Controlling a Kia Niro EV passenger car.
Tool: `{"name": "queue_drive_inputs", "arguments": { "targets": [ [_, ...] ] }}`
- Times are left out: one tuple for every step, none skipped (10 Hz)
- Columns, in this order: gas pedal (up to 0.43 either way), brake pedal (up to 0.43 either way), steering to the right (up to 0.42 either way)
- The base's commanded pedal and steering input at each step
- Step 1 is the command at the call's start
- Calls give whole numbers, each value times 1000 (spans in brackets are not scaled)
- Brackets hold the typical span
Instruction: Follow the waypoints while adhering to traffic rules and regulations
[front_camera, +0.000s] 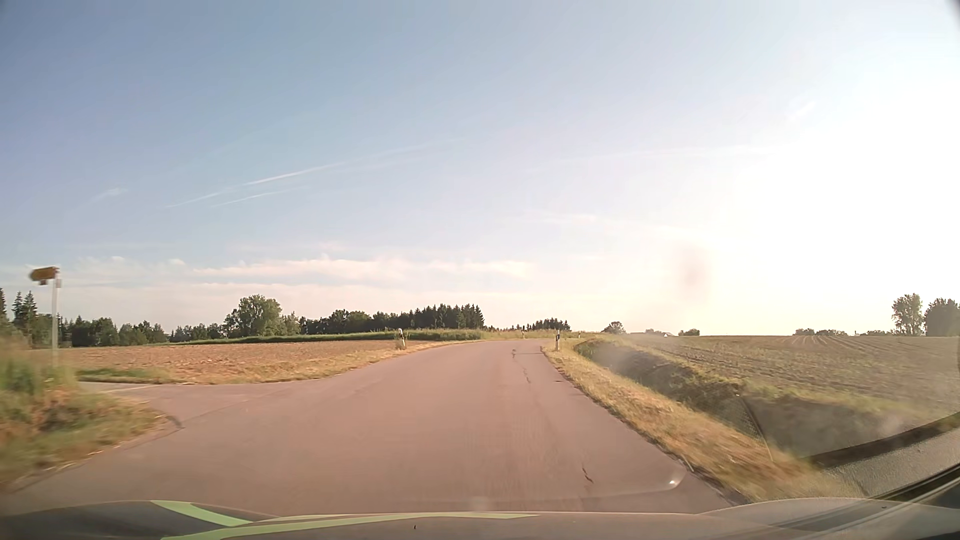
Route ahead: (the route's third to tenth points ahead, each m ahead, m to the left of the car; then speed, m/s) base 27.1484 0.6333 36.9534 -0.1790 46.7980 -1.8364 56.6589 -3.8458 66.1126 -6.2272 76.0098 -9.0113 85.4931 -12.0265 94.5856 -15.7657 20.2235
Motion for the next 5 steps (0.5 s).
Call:
{"name": "queue_drive_inputs", "arguments": {
  "targets": [
    [169, 0, 17],
    [169, 0, 17],
    [169, 0, 17],
    [169, 0, 17],
    [169, 0, 18]
  ]
}}
